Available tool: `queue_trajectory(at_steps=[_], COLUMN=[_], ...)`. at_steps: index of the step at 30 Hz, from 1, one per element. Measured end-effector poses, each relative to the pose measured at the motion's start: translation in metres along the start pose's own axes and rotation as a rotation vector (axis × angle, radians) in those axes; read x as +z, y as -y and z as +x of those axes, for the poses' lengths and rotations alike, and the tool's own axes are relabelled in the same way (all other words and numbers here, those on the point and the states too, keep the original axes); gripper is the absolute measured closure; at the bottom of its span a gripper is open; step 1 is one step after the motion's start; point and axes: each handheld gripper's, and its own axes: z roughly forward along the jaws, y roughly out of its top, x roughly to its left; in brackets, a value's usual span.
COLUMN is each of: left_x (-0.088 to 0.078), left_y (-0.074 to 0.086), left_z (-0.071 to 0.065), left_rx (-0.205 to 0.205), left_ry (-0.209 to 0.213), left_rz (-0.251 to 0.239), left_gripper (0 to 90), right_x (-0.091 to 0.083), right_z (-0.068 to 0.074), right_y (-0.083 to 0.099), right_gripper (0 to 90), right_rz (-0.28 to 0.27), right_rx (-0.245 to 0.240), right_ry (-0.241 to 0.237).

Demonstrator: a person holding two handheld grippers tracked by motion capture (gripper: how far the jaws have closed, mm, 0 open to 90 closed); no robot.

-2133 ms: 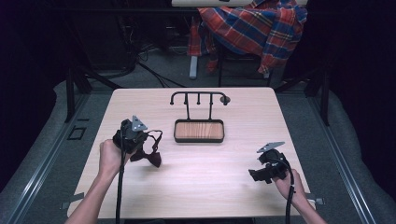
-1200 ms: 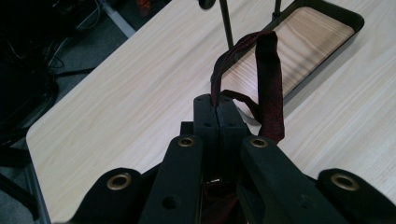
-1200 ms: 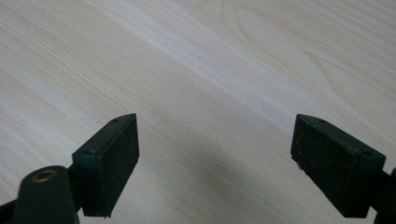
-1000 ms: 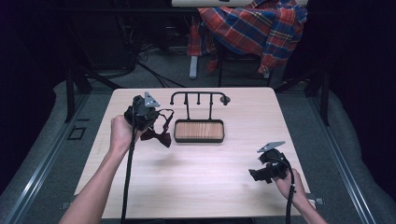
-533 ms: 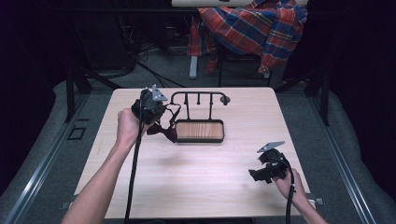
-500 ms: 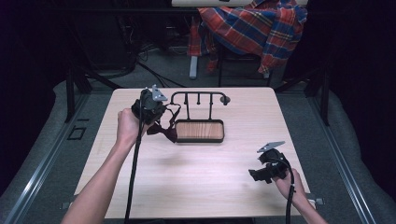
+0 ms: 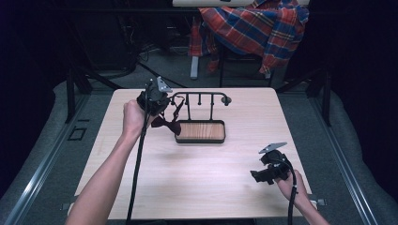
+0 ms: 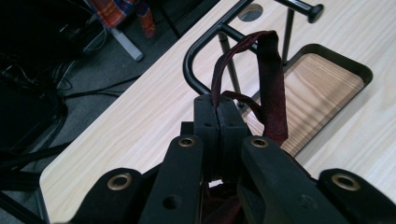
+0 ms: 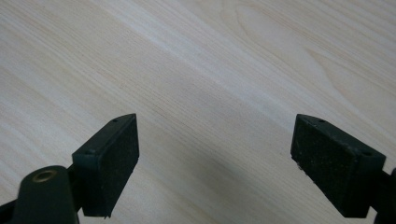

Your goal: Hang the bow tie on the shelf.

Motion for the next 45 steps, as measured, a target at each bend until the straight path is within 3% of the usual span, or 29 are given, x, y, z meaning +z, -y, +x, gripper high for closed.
queue_trajectory(at_steps=[13,26,33,42,45], left_x=[0.023,0.047,0.052,0.056,0.057], left_y=[0.002,0.009,0.013,0.023,0.026], left_z=[0.014,0.015,0.014,0.012,0.012], left_rx=[-0.059,-0.056,-0.05,-0.063,-0.068], left_ry=[-0.032,-0.062,-0.048,-0.037,-0.024], left_rz=[0.025,0.058,0.057,0.077,0.078], left_gripper=[89.2,88.9,88.2,80.4,73.0], right_x=[0.0,0.001,0.002,-0.004,-0.003], right_z=[0.0,0.002,0.0,0.001,0.001], right_y=[0.002,0.001,0.002,0.006,0.008], right_gripper=[15.0,15.0,15.0,15.0,15.1], right_rz=[0.005,0.012,0.02,0.014,0.022], right_rx=[-0.006,-0.014,-0.018,-0.015,-0.018], right_ry=[0.002,0.001,0.0,0.01,0.007])
